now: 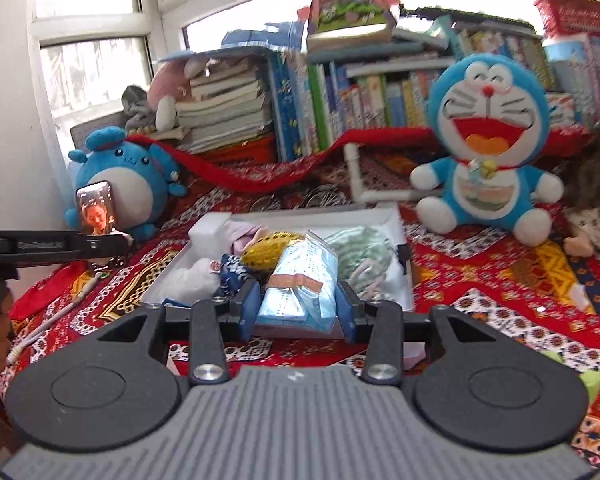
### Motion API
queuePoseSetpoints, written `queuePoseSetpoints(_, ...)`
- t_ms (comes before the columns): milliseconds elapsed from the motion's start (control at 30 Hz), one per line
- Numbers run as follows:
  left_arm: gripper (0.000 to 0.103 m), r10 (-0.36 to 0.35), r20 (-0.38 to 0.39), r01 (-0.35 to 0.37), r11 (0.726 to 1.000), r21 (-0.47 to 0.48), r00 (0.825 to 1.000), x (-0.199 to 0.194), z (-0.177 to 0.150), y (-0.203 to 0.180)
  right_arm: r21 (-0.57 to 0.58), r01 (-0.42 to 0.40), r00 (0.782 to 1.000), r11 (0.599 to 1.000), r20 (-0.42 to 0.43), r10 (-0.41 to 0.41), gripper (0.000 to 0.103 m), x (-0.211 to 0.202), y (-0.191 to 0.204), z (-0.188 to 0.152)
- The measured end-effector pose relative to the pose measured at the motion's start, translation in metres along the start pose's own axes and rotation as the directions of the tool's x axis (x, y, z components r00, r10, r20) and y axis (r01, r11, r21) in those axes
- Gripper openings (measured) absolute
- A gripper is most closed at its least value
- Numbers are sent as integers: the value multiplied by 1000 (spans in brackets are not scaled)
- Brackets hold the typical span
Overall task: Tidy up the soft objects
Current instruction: 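Release the tissue into the box with the left tool while the right tool drops the mask packet in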
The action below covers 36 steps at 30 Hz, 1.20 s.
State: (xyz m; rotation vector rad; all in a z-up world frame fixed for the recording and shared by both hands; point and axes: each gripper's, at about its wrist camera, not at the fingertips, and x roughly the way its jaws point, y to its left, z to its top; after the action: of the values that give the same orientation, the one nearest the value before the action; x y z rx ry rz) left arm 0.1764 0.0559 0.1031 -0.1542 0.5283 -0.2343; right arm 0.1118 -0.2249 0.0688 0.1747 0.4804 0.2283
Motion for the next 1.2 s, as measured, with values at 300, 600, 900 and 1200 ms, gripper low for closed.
queuePoseSetpoints(300, 23, 10, -95, -9, 1000, 9, 995, 55, 16, 5, -21, -39, 981, 999, -193, 34, 46, 51, 6, 22)
queuePoseSetpoints(600, 23, 60, -145, -62, 998, -11, 988, 98, 20, 7, -22, -55, 968, 998, -246, 48, 46, 92, 12, 37)
queuePoseSetpoints(900, 23, 74, -166, -83, 995, -48, 983, 124, 23, 16, 78, -38, 961, 996, -271, 58, 46, 128, 1, 45)
queuePoseSetpoints(1200, 23, 96, -182, -108, 992, -60, 979, 140, 24, 19, 175, -40, 958, 984, -272, 87, 46, 145, -10, 44)
